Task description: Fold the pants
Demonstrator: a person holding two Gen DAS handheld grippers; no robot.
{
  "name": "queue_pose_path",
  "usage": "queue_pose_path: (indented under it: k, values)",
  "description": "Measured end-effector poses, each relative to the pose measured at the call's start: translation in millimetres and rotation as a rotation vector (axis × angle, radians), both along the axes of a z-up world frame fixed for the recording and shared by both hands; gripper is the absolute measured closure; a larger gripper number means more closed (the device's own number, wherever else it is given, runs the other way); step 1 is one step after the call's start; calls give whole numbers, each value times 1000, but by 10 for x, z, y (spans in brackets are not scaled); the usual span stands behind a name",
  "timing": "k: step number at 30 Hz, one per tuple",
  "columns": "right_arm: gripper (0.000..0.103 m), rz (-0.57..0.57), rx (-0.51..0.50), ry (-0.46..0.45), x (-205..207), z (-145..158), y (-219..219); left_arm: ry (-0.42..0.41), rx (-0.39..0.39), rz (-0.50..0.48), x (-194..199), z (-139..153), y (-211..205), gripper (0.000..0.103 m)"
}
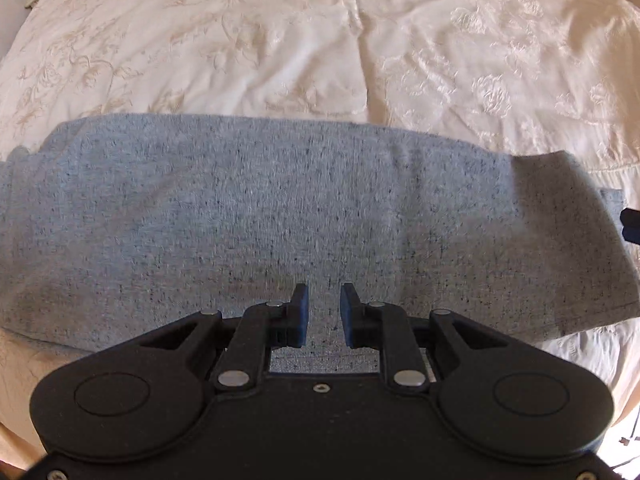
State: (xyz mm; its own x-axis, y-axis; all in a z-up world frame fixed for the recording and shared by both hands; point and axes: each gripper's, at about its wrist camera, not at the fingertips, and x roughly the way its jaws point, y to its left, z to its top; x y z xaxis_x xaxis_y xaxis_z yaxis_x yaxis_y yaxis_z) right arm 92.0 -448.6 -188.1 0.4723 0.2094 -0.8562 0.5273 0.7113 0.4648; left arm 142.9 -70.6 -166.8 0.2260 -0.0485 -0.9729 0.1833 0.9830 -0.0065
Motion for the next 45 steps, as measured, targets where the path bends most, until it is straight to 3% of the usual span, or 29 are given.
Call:
queue_pose_path:
  k: [4, 9, 11, 12, 14, 19, 24, 26, 28, 35, 40, 42, 45]
  values:
    - [73, 68, -8, 20, 208, -143, 0, 111, 30, 51, 34, -338, 82, 74]
    - [73, 102, 3, 74, 307, -342, 15, 125, 32, 43, 52, -399, 108, 75]
    - [74, 116, 3, 53, 297, -360, 12, 124, 50, 26, 50, -402, 75, 75]
    - [78, 126, -7, 33, 292, -335, 21, 121, 60, 18, 54, -401, 59, 75]
    - [99, 156, -21, 6, 301, -242, 31, 116, 74, 6, 42, -394, 21, 75]
    - [99, 218, -189, -42, 421, 172, 1, 106, 87, 8, 16, -387, -20, 75]
    - [97, 233, -297, -19, 565, 88, -135, 109, 96, 0, 12, -417, -111, 75]
    - [90, 196, -278, -18, 537, 63, -226, 112, 89, 8, 42, -418, -121, 75]
    - [83, 153, -195, -21, 444, 84, -333, 112, 84, 12, 77, -418, -103, 75]
    - [82, 224, -116, 43, -31, 38, -144, 97, 89, 12, 38, -440, -53, 75]
    - [82, 319, -233, 164, -220, -159, 146, 86, 82, 17, -40, -339, -43, 72]
    - [81, 296, -253, 145, -256, -71, 183, 49, 87, 27, -69, -206, 29, 67]
    - [81, 271, -290, 79, -226, 147, 239, -20, 94, 57, -48, 34, 260, 66]
